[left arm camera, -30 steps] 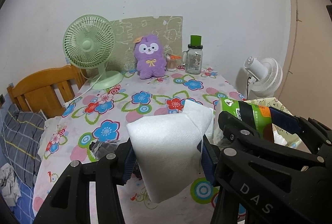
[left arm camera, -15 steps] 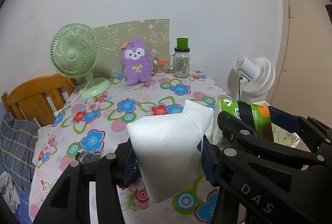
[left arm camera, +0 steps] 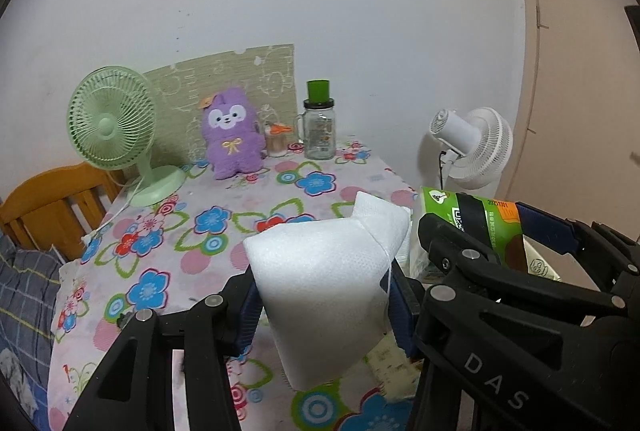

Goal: Organize soft objects
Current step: 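Lower the pad pack and cylinder into the yellow-green paper box and open both tools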

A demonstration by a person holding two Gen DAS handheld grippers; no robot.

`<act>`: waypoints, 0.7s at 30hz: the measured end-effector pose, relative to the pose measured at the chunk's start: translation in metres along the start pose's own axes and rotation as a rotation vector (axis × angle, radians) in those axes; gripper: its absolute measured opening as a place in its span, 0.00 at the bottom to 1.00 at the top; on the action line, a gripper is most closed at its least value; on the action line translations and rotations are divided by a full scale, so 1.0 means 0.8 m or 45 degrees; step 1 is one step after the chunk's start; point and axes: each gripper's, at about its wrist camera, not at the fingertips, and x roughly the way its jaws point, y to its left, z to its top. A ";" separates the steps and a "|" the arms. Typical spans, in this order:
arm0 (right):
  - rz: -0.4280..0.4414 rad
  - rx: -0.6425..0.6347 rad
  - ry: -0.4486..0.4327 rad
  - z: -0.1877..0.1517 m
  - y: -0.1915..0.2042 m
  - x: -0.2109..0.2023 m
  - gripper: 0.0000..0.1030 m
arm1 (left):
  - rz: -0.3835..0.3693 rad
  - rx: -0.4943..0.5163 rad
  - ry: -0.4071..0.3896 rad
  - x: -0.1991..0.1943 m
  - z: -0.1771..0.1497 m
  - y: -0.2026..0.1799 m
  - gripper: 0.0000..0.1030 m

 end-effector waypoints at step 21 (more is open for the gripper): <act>-0.106 0.060 0.014 0.003 -0.084 0.022 0.72 | -0.094 0.096 0.019 0.040 0.014 -0.077 0.54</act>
